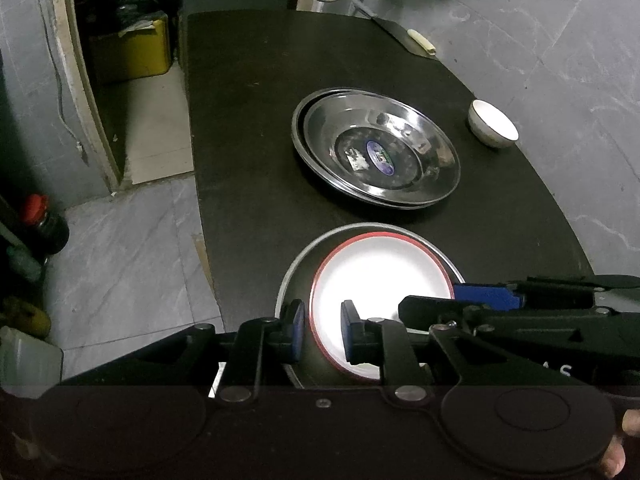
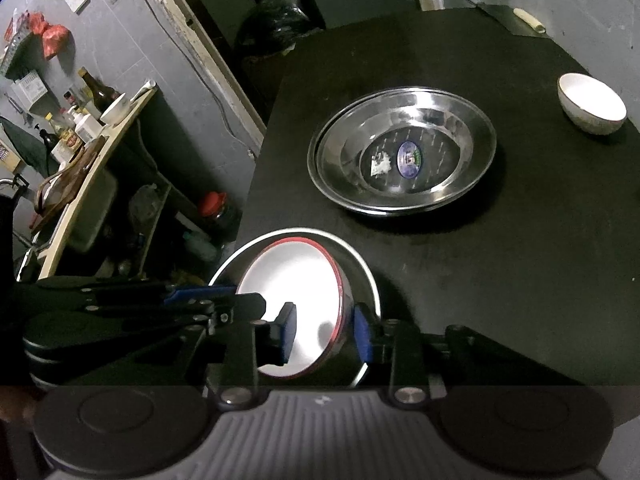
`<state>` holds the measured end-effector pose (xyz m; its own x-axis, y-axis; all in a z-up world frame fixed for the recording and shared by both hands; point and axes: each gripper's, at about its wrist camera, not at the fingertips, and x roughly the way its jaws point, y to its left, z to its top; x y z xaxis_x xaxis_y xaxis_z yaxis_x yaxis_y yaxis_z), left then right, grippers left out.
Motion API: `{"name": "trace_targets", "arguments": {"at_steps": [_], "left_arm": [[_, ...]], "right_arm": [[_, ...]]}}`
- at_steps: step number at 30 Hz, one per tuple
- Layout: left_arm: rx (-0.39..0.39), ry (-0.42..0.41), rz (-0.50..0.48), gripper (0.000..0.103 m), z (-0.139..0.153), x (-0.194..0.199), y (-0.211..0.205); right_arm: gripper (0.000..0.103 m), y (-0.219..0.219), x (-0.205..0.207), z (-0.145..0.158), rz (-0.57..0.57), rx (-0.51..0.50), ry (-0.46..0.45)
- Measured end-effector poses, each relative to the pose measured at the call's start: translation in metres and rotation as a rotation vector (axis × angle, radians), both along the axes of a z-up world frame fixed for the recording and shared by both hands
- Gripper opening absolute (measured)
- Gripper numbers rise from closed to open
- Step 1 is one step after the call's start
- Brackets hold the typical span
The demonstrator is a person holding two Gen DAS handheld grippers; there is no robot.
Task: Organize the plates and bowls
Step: 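Lower the white bowl into the steel bowl and open both grippers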
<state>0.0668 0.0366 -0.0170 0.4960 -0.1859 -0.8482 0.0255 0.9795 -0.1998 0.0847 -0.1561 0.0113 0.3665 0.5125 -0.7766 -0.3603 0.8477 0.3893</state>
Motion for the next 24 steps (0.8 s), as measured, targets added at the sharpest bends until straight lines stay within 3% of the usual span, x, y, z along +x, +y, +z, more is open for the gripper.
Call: {"name": "trace_targets", "arguments": {"at_steps": [9,16,18,20,24], "left_arm": [[-0.054,-0.021,-0.002,0.035,0.006,-0.002,0.006],[-0.139,-0.058,-0.008,0.055,0.012,-0.01,0.015],[-0.137,-0.075,-0.011,0.059,0.015,-0.013,0.014],[-0.1,-0.095,-0.006,0.074,0.019,-0.014,0.012],[-0.076,-0.122,-0.005,0.078,0.025,-0.014,0.009]], "right_arm": [[0.04,-0.004,-0.004,0.012,0.011,-0.002,-0.054],[0.047,-0.012,-0.011,0.025,-0.016,-0.02,-0.123],[0.049,-0.017,-0.012,0.027,-0.032,-0.022,-0.136],[0.053,-0.023,-0.013,0.028,-0.054,-0.02,-0.145],[0.064,-0.035,-0.011,0.029,-0.092,-0.015,-0.152]]}}
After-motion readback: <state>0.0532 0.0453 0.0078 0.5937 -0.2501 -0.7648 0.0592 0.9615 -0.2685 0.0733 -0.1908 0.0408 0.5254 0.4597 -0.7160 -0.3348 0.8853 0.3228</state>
